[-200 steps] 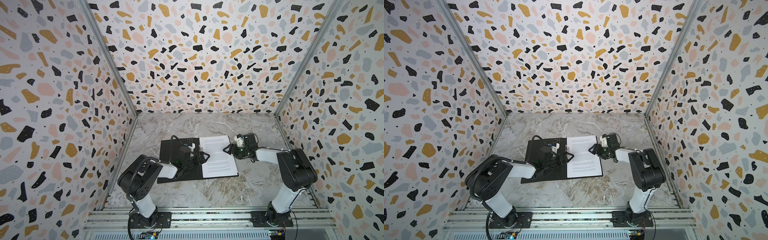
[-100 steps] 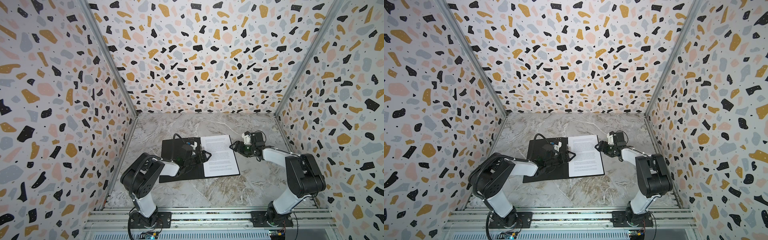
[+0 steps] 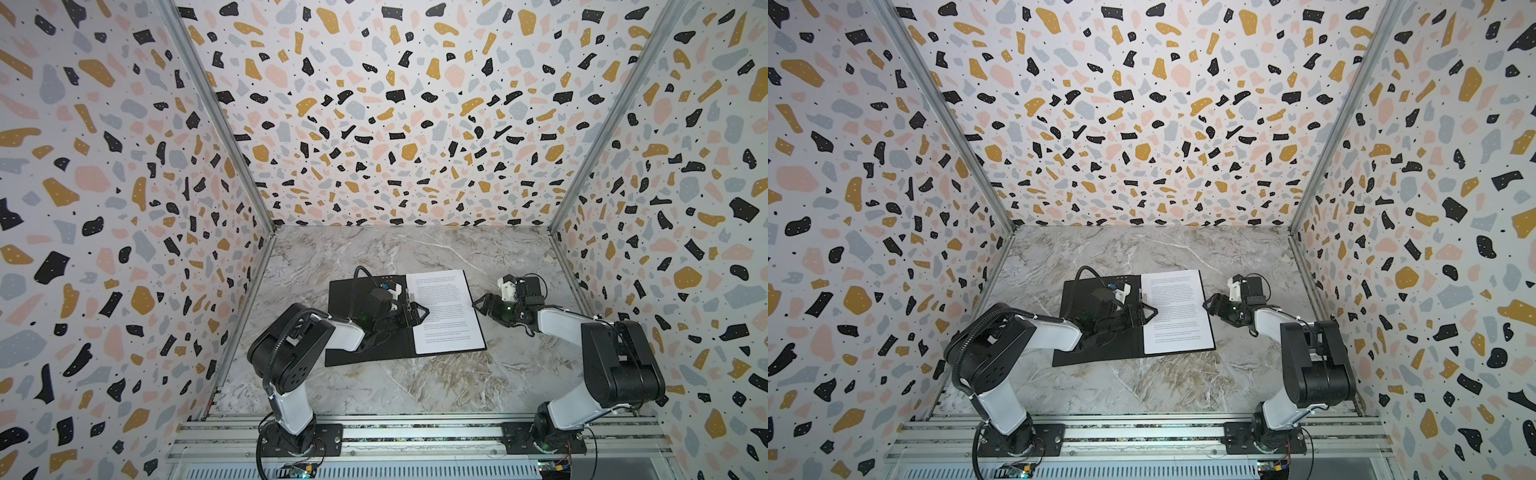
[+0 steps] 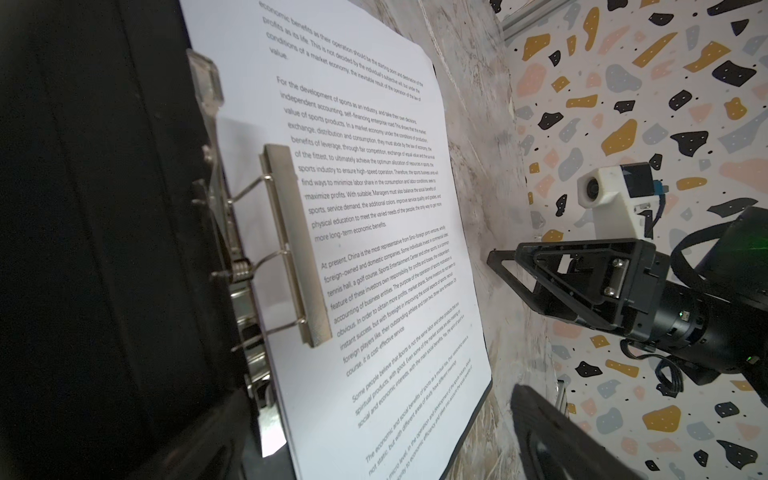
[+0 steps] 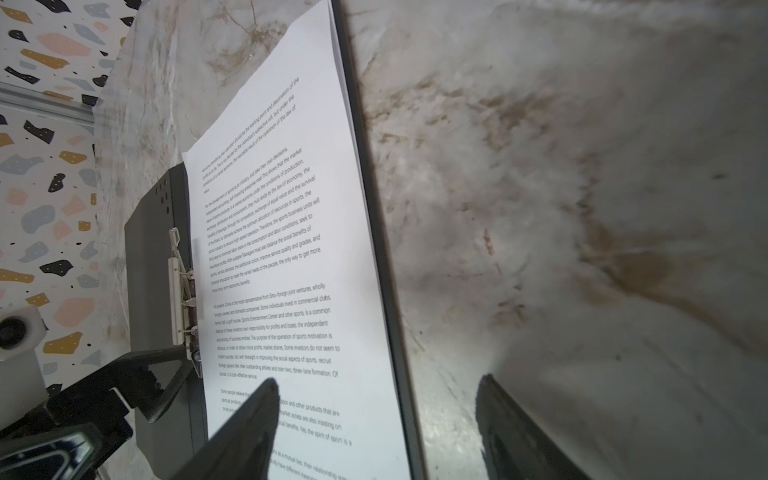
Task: Put the files into the folder
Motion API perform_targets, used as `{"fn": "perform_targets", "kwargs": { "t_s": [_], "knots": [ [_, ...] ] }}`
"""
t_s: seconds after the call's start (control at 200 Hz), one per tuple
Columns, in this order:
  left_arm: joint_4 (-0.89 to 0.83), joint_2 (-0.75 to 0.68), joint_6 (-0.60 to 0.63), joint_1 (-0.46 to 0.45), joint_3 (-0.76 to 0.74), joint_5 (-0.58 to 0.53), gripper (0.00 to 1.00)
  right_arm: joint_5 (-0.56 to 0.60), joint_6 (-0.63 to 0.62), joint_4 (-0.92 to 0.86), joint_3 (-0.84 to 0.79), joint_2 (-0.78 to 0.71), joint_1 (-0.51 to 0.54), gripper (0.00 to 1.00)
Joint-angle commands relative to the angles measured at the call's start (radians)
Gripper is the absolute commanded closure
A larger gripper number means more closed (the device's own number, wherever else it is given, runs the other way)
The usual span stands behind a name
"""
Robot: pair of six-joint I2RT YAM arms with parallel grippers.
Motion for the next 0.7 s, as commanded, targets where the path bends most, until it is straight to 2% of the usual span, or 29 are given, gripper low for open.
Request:
{"fn": "perform_targets", "kwargs": {
  "t_s": [0.0,0.355,0.696],
  "knots": [
    [-0.025,-0.016,0.033,0.004,0.031,-0.008,0.0,0.0,-0.041,0.016,-0.022,-0.045,-0.021,0.25],
    [-0.135,-0.021,0.104,0.072,0.099,-0.007,0.0,-0.065,-0.071,0.091,-0.098,-0.062,-0.076,0.24],
    [-0.205,0.079,0.161,0.107,0.235,0.017,0.0,-0.099,-0.099,0.111,-0.115,-0.046,-0.104,0.24]
  ]
}}
